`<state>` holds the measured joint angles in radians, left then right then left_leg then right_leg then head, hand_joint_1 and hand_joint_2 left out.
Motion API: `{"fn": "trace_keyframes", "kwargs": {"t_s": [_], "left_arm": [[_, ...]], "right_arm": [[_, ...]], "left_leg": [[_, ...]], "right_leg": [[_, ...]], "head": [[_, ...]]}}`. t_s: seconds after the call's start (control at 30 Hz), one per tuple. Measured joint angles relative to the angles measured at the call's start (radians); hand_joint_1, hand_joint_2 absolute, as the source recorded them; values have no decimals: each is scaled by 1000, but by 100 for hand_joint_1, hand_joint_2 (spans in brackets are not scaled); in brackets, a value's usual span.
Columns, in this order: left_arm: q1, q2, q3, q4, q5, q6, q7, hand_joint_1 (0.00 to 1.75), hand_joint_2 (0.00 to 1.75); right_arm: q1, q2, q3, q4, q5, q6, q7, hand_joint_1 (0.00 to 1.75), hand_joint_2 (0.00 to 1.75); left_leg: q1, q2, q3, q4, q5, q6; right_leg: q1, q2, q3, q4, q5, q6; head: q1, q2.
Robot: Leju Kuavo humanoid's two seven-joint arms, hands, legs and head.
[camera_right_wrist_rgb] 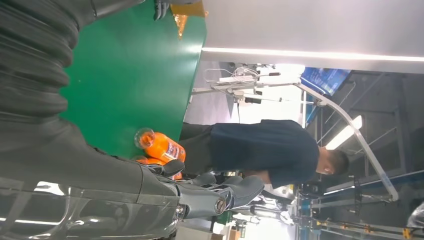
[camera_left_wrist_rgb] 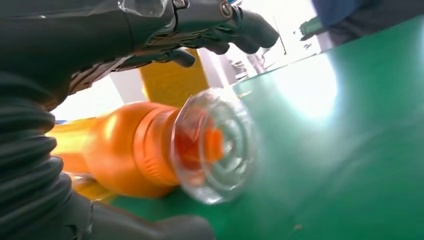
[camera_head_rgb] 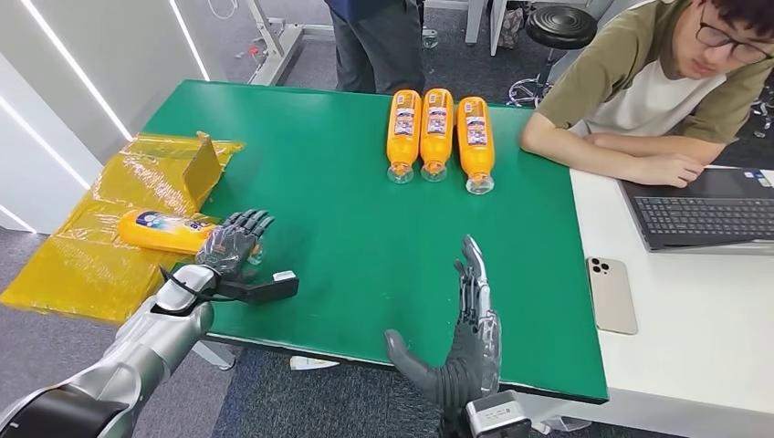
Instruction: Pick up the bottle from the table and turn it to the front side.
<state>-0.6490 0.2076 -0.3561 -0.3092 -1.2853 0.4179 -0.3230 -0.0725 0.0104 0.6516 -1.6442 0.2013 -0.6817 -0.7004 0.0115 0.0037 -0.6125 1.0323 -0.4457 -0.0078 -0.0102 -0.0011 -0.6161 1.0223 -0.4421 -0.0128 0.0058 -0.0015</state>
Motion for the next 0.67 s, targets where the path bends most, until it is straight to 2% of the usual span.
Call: {"fn": "trace_keyframes", "kwargs": {"t_s": [0.13, 0.3, 0.4, 0.5, 0.6, 0.67], "left_arm": [[20, -11, 69, -8, 93, 82, -140, 0, 175], [33, -18, 121, -20, 125, 103, -199, 0, 175], [48, -19, 144, -48, 219, 122, -288, 0, 175], [106, 1, 140, -190, 547, 143, -361, 0, 175], [184, 36, 96, -465, 988, 197, -373, 0, 175], [213, 41, 81, -615, 1126, 209, -376, 0, 175]], "right_arm": [[4, -5, 1, 0, 1, 0, 0, 0, 175], [6, -6, 0, -1, 3, 0, 0, 0, 175], [19, -8, -9, -8, 17, 0, 0, 0, 175], [42, -15, -22, -25, 26, 0, 0, 0, 175], [60, -25, -30, -38, 20, 0, 0, 0, 175], [65, -28, -32, -42, 19, 0, 0, 0, 175]], "left_leg": [[0, 0, 0, 0, 0, 0], [0, 0, 0, 0, 0, 0], [0, 0, -1, 0, 0, 0], [0, 2, -1, 0, -1, -1], [1, 3, -1, 0, -2, -3], [1, 1, -2, 1, -2, -2]], "right_leg": [[0, 1, -1, 0, 0, 0], [0, 1, -1, 0, 0, 0], [0, 1, -1, 0, 0, -1], [0, 3, -2, 0, 0, -1], [0, 4, -4, 0, -1, -1], [0, 3, -4, -1, -1, 0]], "head": [[0, 0], [0, 0], [0, 0], [0, 0], [0, 0], [0, 0]]}}
